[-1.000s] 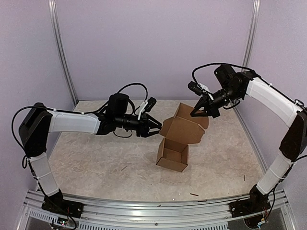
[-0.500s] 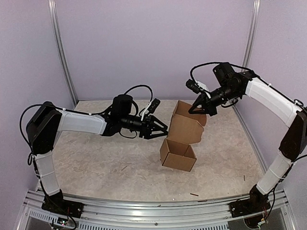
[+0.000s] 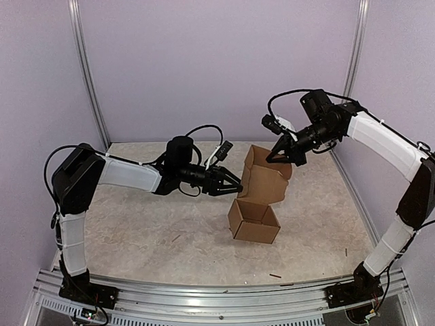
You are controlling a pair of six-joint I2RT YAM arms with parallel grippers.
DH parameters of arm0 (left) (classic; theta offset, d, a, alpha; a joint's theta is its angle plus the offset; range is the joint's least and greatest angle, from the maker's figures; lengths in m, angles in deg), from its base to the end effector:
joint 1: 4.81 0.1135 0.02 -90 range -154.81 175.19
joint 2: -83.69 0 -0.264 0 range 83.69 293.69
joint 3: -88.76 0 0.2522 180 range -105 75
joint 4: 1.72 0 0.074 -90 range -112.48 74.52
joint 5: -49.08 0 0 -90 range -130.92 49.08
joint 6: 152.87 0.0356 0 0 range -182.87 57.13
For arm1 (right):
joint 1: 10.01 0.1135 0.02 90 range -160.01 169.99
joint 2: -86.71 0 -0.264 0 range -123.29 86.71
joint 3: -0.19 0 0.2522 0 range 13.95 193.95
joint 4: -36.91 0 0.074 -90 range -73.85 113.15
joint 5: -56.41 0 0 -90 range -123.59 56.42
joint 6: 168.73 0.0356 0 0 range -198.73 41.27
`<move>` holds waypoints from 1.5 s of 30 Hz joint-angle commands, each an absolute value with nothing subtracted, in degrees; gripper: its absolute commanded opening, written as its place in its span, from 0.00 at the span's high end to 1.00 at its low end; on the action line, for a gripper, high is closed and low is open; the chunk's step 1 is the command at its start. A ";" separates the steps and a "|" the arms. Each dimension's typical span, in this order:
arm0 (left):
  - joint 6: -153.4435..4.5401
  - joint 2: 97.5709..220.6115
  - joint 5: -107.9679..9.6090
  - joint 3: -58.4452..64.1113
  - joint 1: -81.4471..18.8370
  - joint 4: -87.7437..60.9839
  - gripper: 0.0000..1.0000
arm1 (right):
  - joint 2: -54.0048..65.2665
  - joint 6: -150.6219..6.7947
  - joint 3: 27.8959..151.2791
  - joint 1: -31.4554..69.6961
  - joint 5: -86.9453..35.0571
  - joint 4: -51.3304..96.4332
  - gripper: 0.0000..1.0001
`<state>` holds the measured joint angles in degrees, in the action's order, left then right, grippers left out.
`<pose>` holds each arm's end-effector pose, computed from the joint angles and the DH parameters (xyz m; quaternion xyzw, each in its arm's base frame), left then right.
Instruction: Fold the paper box
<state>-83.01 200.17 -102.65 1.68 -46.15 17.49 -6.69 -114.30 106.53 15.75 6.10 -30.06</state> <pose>0.3148 -0.3187 0.2099 0.4446 0.5867 -0.6197 0.2721 0.2972 0.1687 0.3514 -0.5465 0.7161 0.2969 0.3170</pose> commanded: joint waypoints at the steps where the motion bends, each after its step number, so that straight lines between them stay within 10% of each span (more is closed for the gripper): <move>1: -86.15 202.78 -101.42 -1.19 -47.34 20.55 0.47 | -4.47 -112.70 106.33 17.44 10.79 -28.46 1.00; 15: -91.22 205.24 -104.88 -1.64 -47.21 27.78 0.57 | -7.58 -114.40 111.16 17.88 14.68 -36.01 1.00; 25: -91.42 206.17 -106.05 -3.04 -47.34 27.85 0.89 | -8.61 -113.33 111.10 18.86 14.38 -36.03 1.00; 30: -90.69 205.30 -105.56 -2.27 -47.65 29.04 0.77 | -10.08 -112.66 111.40 19.14 15.13 -36.48 1.00; 45: -90.50 202.59 -105.61 0.76 -46.73 31.17 0.97 | -10.33 -113.43 112.22 19.15 14.18 -37.33 0.99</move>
<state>-90.25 205.11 -108.03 -0.55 -46.67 27.54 -9.82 -113.03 110.83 17.63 10.53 -37.19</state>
